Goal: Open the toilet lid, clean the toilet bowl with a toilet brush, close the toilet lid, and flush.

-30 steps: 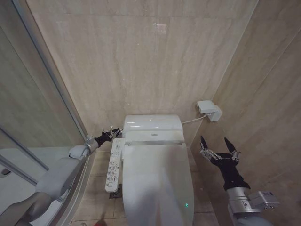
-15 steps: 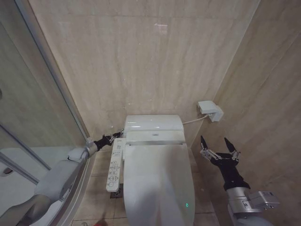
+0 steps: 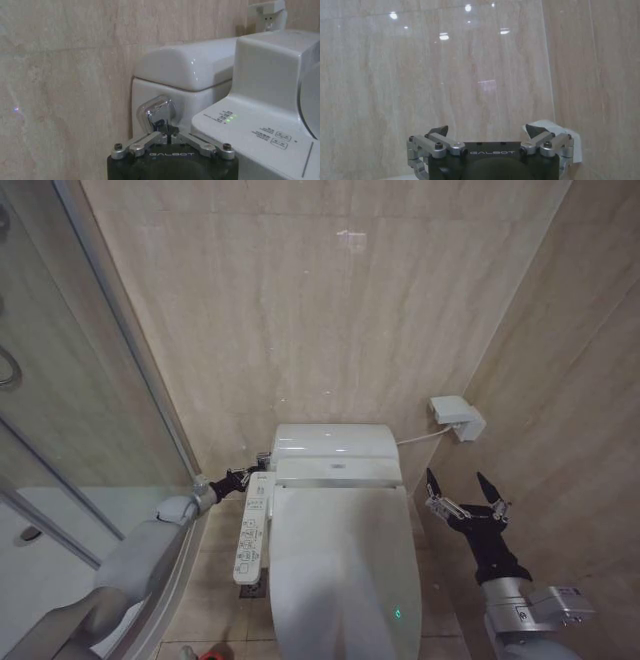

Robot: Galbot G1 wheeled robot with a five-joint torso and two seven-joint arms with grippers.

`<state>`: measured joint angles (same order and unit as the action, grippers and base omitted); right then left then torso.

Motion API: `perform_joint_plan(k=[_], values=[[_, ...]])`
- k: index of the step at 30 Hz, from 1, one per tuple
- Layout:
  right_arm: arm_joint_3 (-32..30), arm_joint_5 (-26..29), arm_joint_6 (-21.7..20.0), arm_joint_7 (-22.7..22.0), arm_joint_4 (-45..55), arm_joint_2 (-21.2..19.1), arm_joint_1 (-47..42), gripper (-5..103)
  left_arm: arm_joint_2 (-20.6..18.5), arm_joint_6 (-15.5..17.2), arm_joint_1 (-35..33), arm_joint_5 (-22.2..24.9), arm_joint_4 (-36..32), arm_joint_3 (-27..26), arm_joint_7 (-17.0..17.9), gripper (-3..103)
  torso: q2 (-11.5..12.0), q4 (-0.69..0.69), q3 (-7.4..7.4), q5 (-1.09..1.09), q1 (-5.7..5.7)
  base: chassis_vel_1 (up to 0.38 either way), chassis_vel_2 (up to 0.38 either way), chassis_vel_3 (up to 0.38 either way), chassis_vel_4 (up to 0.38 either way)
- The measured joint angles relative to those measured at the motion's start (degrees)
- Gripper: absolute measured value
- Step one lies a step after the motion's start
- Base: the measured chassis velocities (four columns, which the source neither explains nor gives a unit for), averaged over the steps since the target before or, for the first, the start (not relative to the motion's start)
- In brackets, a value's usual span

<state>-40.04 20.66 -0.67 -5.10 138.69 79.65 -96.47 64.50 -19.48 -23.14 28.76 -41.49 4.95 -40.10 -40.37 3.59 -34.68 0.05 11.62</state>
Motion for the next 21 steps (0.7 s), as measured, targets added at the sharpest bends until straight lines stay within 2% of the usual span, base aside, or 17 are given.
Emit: perform_joint_plan(k=[7, 11, 12, 13, 15, 16, 18, 19, 21], values=[[0.0, 0.0, 0.0, 0.0, 0.0, 0.0, 0.0, 100, 0.7, 0.19, -0.51, 0.74, -0.6, -0.85, 0.47, 0, 0.01, 0.03, -0.01, -0.05, 0.01, 0.0, 0.0, 0.0, 0.0], [0.0, 0.0, 0.0, 0.0, 0.0, 0.01, 0.0, 100, 0.19, 0.45, -2.19, 1.84, -3.98, -3.4, 1.27, 0, 0.04, 0.11, -0.06, -0.15, 0.06, 0.0, 0.0, 0.0, 0.0], [0.01, 0.0, 0.01, 0.03, 0.02, 0.01, 0.01, 100, 0.03, 0.04, -2.94, 2.29, -6.05, -4.86, 2.53, 0, 0.03, 0.2, -0.03, -0.16, 0.06, 0.0, 0.0, 0.0, 0.0], [0.0, 0.0, -0.01, 0.01, 0.0, 0.0, 0.0, 100, -0.1, -0.39, -3.62, 2.54, -7.56, -5.95, 3.76, 0, 0.02, 0.22, -0.02, -0.11, 0.04, -0.03, -0.053, 0.006, -0.022], [0.0, 0.0, -0.01, 0.0, 0.0, 0.01, -0.02, 100, -0.6, -1.16, -5.72, 3.58, -12.54, -8.34, 9.74, 0, 0.02, 0.3, -0.02, -0.15, 0.04, -0.077, -0.074, -0.04, -0.027], [0.0, 0.0, -0.01, 0.0, 0.0, 0.01, -0.02, 100, -0.6, -1.16, -5.72, 3.58, -12.54, -8.34, 9.74, 0, 0.02, 0.3, -0.02, -0.15, 0.04, -0.088, -0.095, -0.04, -0.027], [0.0, 0.0, 0.0, -0.01, 0.0, 0.0, 0.0, 100, -1.82, -1.39, -7.83, 5.79, -18.81, -10.09, 17.62, 0, 0.01, 0.22, 0.0, -0.03, 0.01, -0.062, -0.079, -0.04, -0.023], [0.0, 0.0, 0.0, -0.01, 0.0, 0.0, 0.0, 100, -1.82, -1.39, -7.83, 5.79, -18.81, -10.09, 17.62, 0, 0.01, 0.22, 0.0, -0.03, 0.01, -0.037, -0.063, -0.04, -0.006], [0.0, 0.0, 0.0, -0.01, 0.0, 0.0, 0.0, 100, -2.51, -1.31, -9.7, 7.24, -24.38, -10.85, 27.99, 0, 0.01, 0.14, 0.0, -0.06, 0.01, 0.0, 0.0, 0.0, 0.0]])
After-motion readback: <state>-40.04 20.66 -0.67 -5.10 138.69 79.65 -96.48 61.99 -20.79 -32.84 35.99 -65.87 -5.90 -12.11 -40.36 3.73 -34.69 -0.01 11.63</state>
